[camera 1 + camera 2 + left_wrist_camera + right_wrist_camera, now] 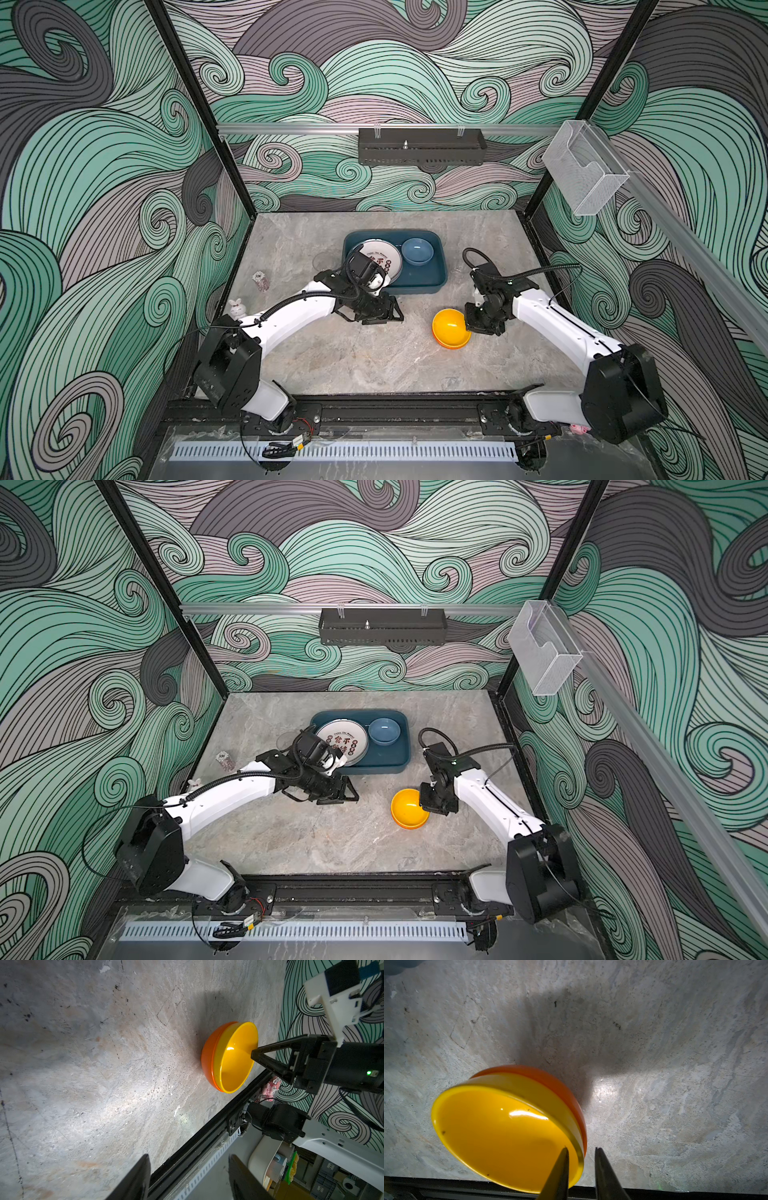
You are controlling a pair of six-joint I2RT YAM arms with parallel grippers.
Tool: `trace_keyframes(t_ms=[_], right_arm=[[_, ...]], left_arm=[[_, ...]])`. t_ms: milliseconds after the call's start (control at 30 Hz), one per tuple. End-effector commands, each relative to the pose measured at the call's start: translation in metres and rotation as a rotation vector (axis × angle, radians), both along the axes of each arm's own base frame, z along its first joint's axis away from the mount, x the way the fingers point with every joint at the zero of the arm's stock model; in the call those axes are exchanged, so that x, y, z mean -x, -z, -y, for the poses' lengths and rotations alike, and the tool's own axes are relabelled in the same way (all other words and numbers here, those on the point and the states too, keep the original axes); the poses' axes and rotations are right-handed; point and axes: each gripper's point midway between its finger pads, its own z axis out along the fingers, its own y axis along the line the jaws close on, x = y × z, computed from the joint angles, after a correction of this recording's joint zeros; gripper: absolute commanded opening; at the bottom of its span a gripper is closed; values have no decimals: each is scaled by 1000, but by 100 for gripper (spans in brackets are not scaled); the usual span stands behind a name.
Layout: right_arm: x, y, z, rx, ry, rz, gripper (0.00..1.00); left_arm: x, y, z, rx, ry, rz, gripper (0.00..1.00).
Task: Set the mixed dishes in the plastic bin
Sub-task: 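Lift the yellow bowl off the orange bowl with the right gripper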
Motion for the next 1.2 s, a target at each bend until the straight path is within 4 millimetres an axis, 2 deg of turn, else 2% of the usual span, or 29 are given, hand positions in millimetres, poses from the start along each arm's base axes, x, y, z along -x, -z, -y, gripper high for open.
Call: trace_keyframes(t_ms=[0, 433, 1167], right_arm=[[1, 8, 3, 17, 10, -15, 20], [1, 10, 5, 28, 2, -15, 9], [-2, -20, 7, 44, -30, 49, 0]], left_arm=[[-2, 0, 3, -4, 3, 9, 62], [0, 2, 0, -9, -10, 8, 61], [2, 3, -3, -3, -23, 18, 61]])
